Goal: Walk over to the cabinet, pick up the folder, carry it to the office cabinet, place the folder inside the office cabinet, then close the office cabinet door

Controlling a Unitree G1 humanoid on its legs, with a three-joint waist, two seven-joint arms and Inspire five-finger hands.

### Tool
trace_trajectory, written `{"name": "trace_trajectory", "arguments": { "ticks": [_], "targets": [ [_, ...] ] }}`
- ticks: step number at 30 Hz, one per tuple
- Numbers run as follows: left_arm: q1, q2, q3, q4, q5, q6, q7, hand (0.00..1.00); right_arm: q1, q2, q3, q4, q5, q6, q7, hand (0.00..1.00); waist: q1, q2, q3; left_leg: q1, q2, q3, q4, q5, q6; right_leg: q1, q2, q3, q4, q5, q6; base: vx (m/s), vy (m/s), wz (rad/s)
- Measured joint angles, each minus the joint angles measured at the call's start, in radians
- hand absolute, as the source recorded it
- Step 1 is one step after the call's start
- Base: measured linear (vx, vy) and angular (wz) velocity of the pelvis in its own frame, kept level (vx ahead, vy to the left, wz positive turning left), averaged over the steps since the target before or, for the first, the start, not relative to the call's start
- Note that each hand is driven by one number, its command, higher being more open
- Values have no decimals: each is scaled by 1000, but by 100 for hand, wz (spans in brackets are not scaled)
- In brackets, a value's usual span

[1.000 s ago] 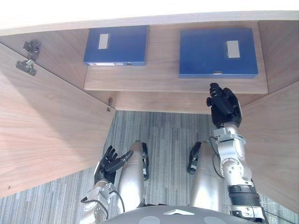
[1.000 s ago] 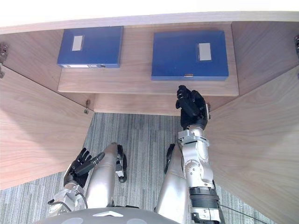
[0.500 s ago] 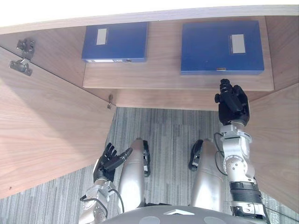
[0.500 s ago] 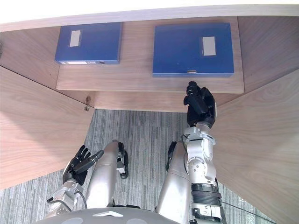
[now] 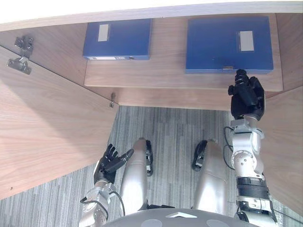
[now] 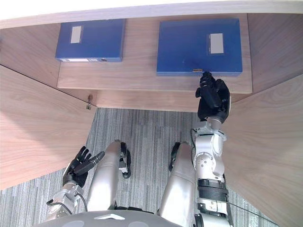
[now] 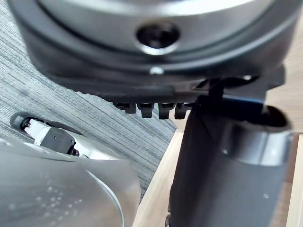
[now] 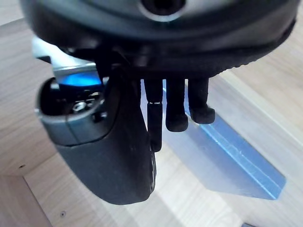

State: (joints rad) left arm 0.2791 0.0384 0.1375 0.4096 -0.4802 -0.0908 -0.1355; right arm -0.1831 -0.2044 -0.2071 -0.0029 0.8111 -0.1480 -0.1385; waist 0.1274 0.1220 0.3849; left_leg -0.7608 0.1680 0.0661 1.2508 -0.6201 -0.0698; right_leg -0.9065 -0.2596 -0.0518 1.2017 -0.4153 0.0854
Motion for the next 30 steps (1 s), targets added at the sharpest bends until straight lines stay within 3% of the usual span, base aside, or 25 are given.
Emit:
{"name": "trace_trajectory", "arguments": {
  "ticks": [22,30],
  "targets": [
    [2,9,14,-47,-42,0,-4,100,-149,-56,-19,86,80,-5,-25,0,6,2,26,-38,-2,-4,14,1,-1,-37,-2,3,13,0,1,-1,0,0],
    [5,20,14,-78,-65,0,-3,100,-264,-146,-19,156,123,-11,-42,0,9,15,66,-137,-3,-23,79,1,-1,-131,-3,8,75,-4,-3,-56,-14,3]
  ]
}}
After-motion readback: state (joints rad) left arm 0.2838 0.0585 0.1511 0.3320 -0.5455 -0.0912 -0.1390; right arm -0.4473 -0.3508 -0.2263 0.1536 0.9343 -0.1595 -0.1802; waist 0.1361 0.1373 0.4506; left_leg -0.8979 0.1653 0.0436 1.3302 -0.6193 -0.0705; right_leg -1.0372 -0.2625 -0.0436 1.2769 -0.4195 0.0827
